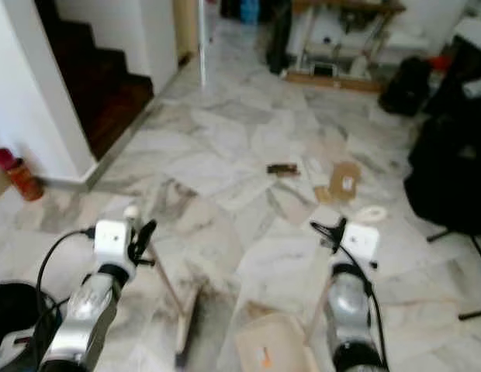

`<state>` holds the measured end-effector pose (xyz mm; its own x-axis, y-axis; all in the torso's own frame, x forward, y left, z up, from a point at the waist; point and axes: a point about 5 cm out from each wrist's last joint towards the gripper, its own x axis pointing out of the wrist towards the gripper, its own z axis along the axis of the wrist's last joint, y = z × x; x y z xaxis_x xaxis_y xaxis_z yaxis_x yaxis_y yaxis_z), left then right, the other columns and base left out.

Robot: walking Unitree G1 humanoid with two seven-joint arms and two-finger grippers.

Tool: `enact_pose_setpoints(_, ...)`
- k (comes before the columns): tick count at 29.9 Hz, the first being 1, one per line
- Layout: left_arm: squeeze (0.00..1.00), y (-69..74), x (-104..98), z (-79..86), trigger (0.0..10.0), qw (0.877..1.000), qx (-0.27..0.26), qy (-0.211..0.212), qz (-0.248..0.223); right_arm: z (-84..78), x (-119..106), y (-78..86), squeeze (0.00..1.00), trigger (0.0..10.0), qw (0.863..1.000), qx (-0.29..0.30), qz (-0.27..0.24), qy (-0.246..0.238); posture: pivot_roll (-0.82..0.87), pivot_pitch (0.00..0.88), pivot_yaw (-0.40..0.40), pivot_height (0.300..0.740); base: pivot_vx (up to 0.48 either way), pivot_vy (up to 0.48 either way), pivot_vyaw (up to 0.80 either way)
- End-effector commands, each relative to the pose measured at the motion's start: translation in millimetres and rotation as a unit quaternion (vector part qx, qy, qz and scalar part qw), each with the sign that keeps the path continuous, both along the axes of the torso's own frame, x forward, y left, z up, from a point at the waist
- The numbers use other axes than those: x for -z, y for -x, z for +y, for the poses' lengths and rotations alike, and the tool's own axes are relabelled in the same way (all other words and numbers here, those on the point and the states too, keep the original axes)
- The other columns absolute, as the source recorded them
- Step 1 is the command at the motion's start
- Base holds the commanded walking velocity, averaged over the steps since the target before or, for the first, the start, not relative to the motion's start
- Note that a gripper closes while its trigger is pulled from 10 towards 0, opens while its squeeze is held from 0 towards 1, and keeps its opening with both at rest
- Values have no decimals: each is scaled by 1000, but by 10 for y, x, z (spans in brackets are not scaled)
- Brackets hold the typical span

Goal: Sweep floor

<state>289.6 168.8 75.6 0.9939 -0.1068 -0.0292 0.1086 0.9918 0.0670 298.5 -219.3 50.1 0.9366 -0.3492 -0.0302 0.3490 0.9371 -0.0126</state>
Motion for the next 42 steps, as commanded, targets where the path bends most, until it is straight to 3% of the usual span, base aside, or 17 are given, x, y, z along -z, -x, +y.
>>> enact_pose_setpoints(1,0,-42,-86,-34,10000,1000,5,1,-21,-91,-3,19,0,10000,1000,12,1,1,-13,0,-2,740,375,0,0)
enact_pose_setpoints(42,0,-117,-122,-60,10000,999,4,2,-32,-67,-28,0,0,10000,1000,4,-8,9,-17,0,-1,740,374,0,0)
